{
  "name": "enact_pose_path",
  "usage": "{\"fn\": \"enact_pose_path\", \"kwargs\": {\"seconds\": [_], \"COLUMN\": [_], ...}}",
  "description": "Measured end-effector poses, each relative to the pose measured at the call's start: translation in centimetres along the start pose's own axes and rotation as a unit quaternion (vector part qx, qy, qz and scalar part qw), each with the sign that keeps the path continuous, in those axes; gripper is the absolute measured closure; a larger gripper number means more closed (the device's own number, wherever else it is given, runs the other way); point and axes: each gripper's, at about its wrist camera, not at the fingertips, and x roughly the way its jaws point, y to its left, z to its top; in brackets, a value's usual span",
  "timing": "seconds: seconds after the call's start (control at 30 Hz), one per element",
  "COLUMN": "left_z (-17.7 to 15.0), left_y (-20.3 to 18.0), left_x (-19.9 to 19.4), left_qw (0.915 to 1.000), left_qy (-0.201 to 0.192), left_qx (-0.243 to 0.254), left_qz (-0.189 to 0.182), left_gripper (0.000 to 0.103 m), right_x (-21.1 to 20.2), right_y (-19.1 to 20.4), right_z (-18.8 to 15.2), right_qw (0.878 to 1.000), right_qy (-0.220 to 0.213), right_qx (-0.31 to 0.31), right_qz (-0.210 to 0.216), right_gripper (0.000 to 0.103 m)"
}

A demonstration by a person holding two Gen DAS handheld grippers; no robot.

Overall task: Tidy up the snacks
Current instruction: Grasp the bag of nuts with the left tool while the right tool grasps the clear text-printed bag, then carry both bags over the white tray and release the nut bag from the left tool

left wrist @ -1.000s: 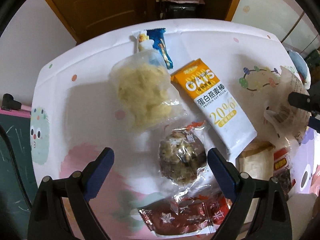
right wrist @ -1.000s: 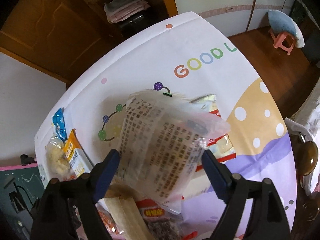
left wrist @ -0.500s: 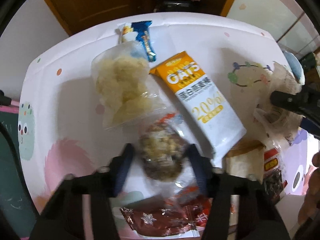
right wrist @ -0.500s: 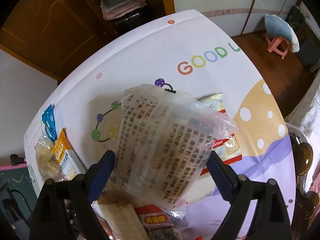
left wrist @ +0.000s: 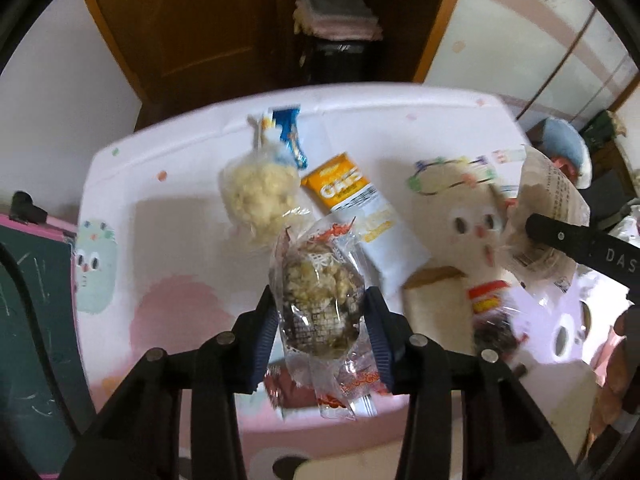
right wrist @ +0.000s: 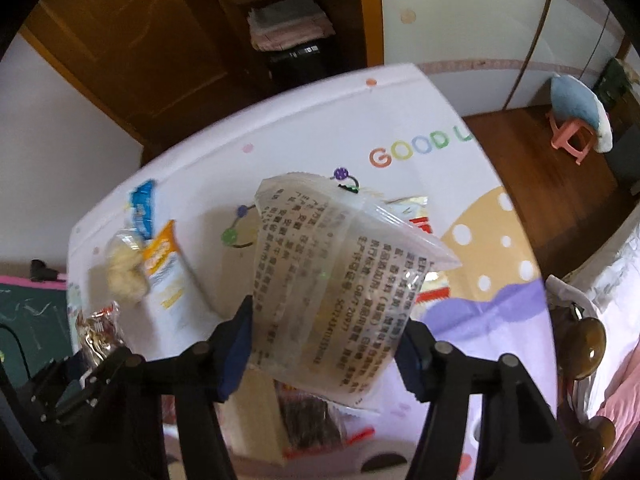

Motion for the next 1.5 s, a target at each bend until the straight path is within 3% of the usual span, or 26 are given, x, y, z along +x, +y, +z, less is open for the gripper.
{"fn": "enact_pose_path", "kwargs": {"seconds": [0.23, 0.43, 0.63, 0.8, 1.03, 1.23, 1.5], "left_z": [-2.4, -6.0, -10.4, -14.3, -18.0, -20.8, -25.2], "left_y": [0.7, -0.9, -3.1, -4.2, -4.7, -4.1, -4.3], "left_x": [-9.9, -18.3, -25.3, -29.3, -30.5, -28.4, -22.1], "left_qw": [0.9975, 0.991, 0.9823, 0.9752, 0.9708, 0.974, 0.9824], "left_qy": [-0.065, -0.126, -0.177, -0.21, -0.233, -0.22, -0.183], "left_qx": [0.027, 0.043, 0.058, 0.062, 0.055, 0.039, 0.012], "left_qz": [-0.005, -0.01, -0.02, -0.03, -0.022, -0.037, -0.034], "left_gripper": [0.062, 0.061, 0.061, 0.061, 0.061, 0.061, 0.061], "right_x": [-11.0, -21.5, -28.2, -30.8, -32.8, -32.1, -27.0], "right_y": [1.3, 3.1, 3.5, 2.9, 1.2, 0.6, -0.7], "right_z": [-2.7, -7.8, -13.1, -16.5, -20.1, -23.0, -26.4], "right_qw": [0.995, 0.977, 0.96, 0.951, 0.943, 0.94, 0.956], "right_qy": [-0.081, -0.17, -0.215, -0.237, -0.269, -0.276, -0.221], "right_qx": [-0.043, -0.119, -0.165, -0.181, -0.174, -0.174, -0.157], "right_qz": [0.04, 0.053, 0.073, 0.082, 0.088, 0.099, 0.113], "right_gripper": [0.041, 0.041, 0.04, 0.039, 0.038, 0.036, 0.036]}}
